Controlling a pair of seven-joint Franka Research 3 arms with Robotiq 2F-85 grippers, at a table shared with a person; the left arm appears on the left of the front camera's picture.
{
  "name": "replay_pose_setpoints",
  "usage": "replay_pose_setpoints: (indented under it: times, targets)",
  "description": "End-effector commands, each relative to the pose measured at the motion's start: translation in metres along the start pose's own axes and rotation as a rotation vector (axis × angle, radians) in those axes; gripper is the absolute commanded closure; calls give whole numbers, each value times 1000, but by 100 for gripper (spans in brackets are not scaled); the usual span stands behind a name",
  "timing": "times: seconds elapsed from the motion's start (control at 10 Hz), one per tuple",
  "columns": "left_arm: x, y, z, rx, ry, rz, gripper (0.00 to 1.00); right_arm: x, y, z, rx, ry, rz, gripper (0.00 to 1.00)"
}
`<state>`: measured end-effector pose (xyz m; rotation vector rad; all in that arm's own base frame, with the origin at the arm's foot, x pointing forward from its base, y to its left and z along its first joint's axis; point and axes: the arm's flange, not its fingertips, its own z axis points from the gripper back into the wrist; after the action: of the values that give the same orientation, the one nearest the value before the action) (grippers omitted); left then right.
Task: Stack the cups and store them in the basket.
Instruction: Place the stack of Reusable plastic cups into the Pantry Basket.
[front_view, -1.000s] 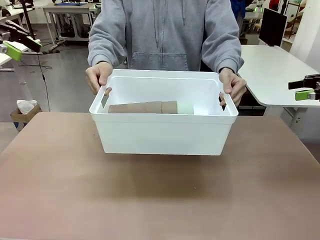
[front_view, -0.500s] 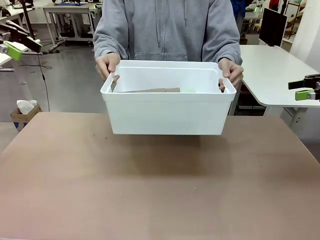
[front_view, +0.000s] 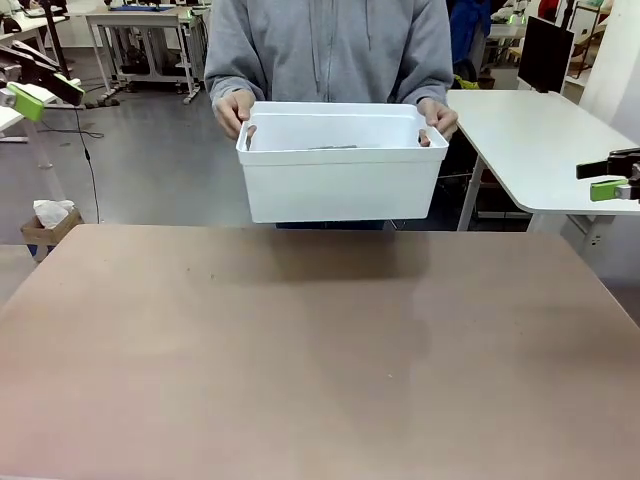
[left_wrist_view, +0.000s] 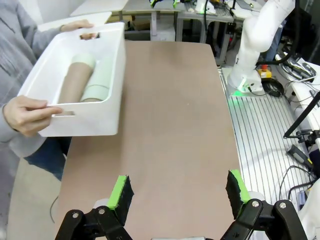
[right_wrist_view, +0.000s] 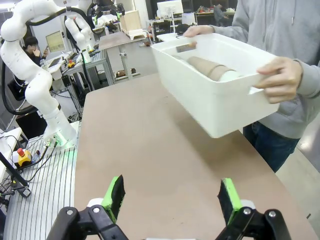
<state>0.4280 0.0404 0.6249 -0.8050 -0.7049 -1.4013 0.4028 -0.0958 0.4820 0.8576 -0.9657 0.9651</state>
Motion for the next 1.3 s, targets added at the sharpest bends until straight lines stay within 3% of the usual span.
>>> replay_pose_setpoints:
  times: [0.0, 1.2]
  targets:
    - [4, 0, 2, 9, -4, 9, 3, 4, 2, 2, 5, -5, -20, 0]
    - [4, 0, 2, 9, -4, 9, 3, 4, 2, 2, 5, -5, -20, 0]
